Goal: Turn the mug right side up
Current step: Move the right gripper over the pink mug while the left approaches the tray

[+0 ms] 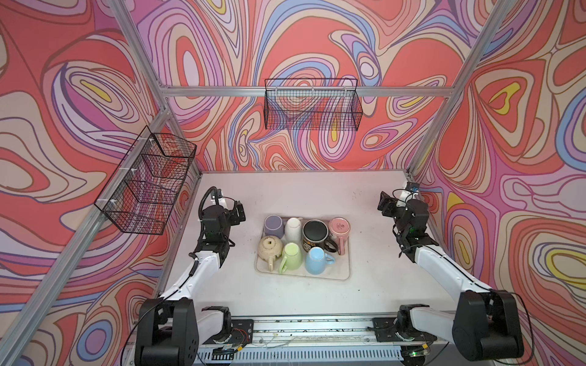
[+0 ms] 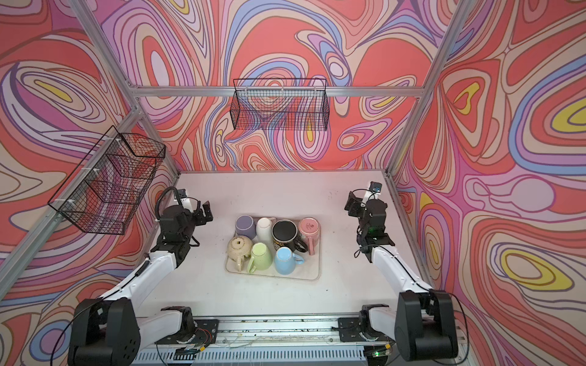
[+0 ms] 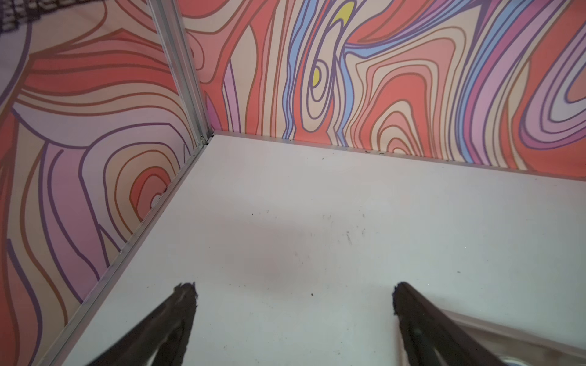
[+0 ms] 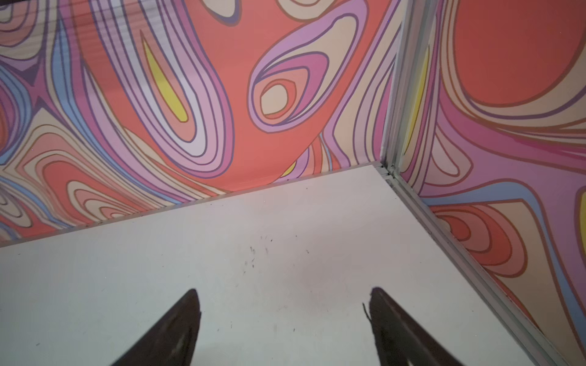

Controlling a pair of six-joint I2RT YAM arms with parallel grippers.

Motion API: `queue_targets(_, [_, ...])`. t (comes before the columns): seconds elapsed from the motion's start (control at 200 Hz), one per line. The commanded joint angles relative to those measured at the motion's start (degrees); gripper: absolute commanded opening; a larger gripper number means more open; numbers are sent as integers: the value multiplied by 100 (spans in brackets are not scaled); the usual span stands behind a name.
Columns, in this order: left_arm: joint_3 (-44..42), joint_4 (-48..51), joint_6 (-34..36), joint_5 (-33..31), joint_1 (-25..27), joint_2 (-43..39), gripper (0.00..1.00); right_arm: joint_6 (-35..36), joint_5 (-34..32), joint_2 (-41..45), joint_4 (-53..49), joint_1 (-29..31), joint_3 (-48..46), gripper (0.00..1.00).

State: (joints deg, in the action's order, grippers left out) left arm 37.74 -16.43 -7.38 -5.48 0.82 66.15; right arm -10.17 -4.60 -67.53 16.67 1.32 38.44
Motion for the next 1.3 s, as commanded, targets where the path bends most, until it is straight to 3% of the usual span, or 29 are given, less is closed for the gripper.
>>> queue_targets(0.0, [618, 1864, -423, 115, 73, -335, 100, -449, 884, 318, -1592, 69, 326, 79])
queue_targets(0.095, [1085, 2798, -559, 90, 190, -530, 100, -639, 1104, 494, -2421, 249, 703, 73])
queue_targets(0.205, [1231, 3485, -847, 89, 388, -925, 100, -801, 910, 714, -3114, 739, 950, 71])
queue_targets(0.531, [1453, 5078, -1689, 229, 826, -1301, 100, -1543, -559, 629, -4847, 2602, 1478, 64])
queue_targets(0.881, [568, 4705, -2643, 535, 1341, -2039, 100, -2065, -1100, 231, -5341, 3783, 1507, 60])
queue_targets(1.117, [49, 4317, -2783, 261, 2244, -2237, 100, -2264, -1201, -13, -5280, 4026, 1501, 51])
queue_targets(1.297, [-406, 3840, -3281, 703, 2339, -2253, 100, -2258, -1379, -422, -5315, 4276, 1674, 47])
